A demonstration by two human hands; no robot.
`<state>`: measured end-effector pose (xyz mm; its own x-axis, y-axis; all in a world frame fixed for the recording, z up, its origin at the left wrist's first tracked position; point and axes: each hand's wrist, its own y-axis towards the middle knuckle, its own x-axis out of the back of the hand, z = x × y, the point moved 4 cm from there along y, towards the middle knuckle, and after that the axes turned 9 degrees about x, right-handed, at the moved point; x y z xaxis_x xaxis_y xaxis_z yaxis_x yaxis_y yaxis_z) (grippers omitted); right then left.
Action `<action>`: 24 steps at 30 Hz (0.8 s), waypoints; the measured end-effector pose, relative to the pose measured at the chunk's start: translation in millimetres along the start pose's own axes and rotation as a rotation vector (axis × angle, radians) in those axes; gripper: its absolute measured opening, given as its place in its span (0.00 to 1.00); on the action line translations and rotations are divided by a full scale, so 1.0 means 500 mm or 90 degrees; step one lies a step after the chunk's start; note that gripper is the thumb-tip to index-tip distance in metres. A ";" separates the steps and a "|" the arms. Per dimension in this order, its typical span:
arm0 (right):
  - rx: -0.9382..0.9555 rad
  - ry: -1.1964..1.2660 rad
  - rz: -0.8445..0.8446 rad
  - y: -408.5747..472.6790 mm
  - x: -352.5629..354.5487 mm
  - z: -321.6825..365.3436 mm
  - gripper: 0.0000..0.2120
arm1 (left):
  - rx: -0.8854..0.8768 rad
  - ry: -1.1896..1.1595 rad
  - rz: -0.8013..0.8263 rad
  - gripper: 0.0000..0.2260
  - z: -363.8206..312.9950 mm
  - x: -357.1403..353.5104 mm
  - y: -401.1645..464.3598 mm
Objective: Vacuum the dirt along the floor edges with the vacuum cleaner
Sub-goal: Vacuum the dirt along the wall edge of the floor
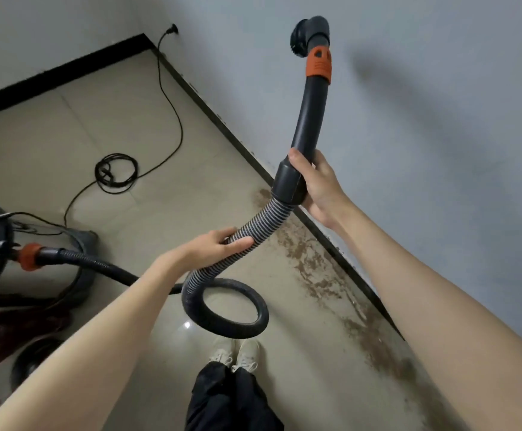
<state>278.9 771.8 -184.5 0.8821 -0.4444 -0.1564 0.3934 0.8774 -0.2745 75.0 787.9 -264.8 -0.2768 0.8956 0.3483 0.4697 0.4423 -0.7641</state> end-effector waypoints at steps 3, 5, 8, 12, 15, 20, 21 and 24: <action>-0.035 0.069 0.001 0.011 -0.066 -0.031 0.10 | 0.098 0.139 -0.033 0.46 0.035 0.114 -0.043; -0.062 0.118 -0.015 0.018 -0.104 -0.039 0.15 | 0.124 0.153 -0.034 0.42 0.045 0.165 -0.081; -0.092 0.127 -0.016 0.013 -0.144 -0.055 0.19 | 0.184 0.098 0.014 0.39 0.065 0.181 -0.121; -0.130 0.123 0.003 -0.016 -0.165 -0.095 0.20 | 0.225 0.044 0.059 0.40 0.117 0.131 -0.142; -0.159 0.133 0.002 -0.049 -0.169 -0.130 0.20 | 0.224 -0.014 0.053 0.35 0.168 0.089 -0.148; -0.159 0.164 0.006 -0.081 -0.157 -0.132 0.20 | 0.186 -0.053 -0.002 0.39 0.203 0.076 -0.156; -0.154 0.162 0.010 -0.083 -0.155 -0.122 0.20 | 0.174 -0.063 -0.025 0.41 0.203 0.080 -0.160; -0.133 0.148 0.026 -0.086 -0.161 -0.079 0.22 | 0.130 -0.045 -0.121 0.44 0.193 0.108 -0.174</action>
<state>180.7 762.8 -197.8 0.8036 -0.4599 -0.3778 0.2757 0.8502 -0.4485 -61.8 793.2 -232.0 -0.4044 0.7889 0.4628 0.2275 0.5768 -0.7845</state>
